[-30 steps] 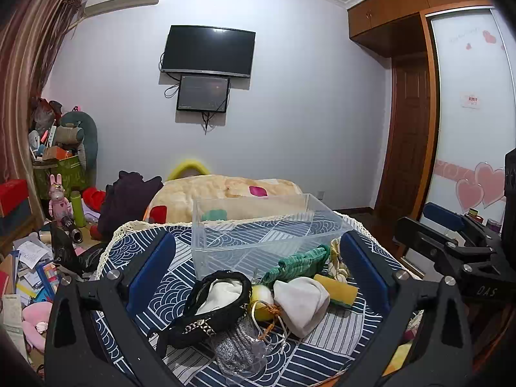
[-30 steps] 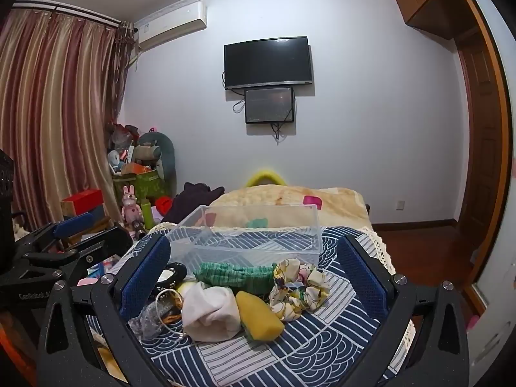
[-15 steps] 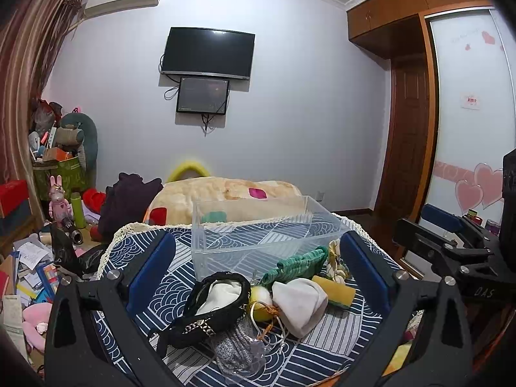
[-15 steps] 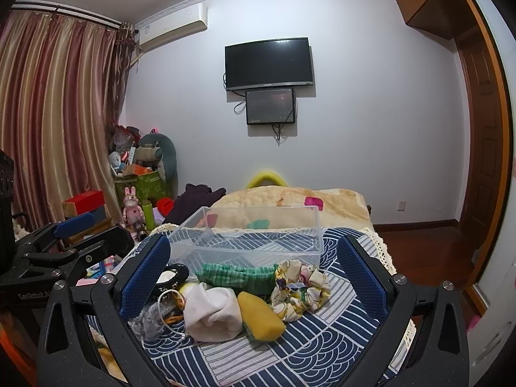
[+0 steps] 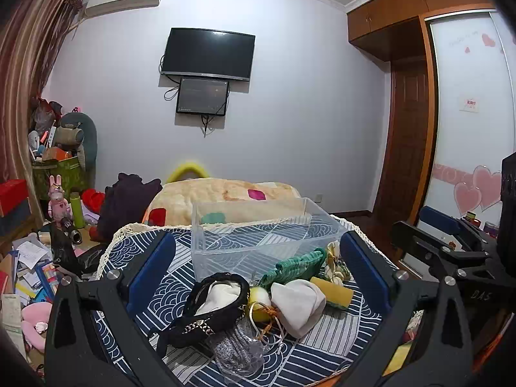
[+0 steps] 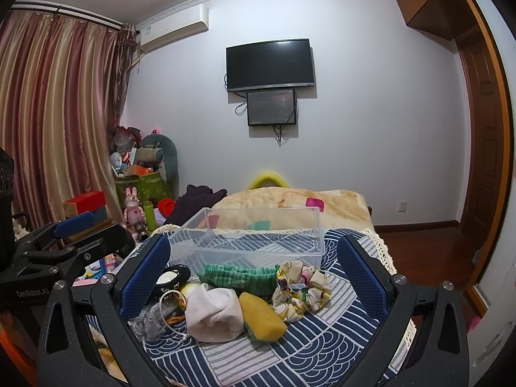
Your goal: Organize soft objects
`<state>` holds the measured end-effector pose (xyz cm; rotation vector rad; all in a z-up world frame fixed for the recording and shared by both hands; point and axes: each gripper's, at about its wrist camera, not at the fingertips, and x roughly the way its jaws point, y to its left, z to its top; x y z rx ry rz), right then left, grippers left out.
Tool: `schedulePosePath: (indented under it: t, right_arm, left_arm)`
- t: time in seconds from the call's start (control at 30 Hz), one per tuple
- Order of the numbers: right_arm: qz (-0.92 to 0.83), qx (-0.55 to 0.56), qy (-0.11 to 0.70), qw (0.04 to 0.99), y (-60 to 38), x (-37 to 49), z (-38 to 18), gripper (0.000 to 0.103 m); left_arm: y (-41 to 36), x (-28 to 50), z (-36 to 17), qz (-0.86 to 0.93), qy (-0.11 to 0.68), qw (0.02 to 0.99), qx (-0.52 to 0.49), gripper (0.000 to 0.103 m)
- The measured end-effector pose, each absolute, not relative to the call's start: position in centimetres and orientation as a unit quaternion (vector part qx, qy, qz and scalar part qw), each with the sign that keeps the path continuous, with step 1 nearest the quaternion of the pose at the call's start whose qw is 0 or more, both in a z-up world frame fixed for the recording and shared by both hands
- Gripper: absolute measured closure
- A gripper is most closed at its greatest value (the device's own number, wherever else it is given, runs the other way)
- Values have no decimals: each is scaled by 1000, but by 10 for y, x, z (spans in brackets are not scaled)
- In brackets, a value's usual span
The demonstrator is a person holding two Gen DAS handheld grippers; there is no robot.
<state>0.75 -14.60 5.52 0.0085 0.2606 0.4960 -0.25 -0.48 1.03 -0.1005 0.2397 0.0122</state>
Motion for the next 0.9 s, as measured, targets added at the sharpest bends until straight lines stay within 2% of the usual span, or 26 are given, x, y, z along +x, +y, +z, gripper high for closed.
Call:
schedulePosePath:
  t: [0.43,0.53,0.57,0.63,0.7,0.9]
  right_arm:
    - [242,1,142,960,-144,16,47,0]
    - [246,7,158,956,-146,24,40,3]
    - [247,9,163,955,-146,26,37,6]
    - [251,10,176,952,-146,31,33,12]
    - [257,11,192,947,-144,36,26,18]
    - [282,7,230,931,-131,44,8,29]
  left_arm:
    - [8,11,-8,-1,160,985,-66,0]
    - [13,17,-19,14,164,985,-58,0]
    - [14,19,-24,19,168,984,-54,2]
    - [17,25,-33,23,180,982,-49,16]
    - [22,31,-44,19,193,979,-56,21]
    - [35,35,-65,21,252,967,-31,26]
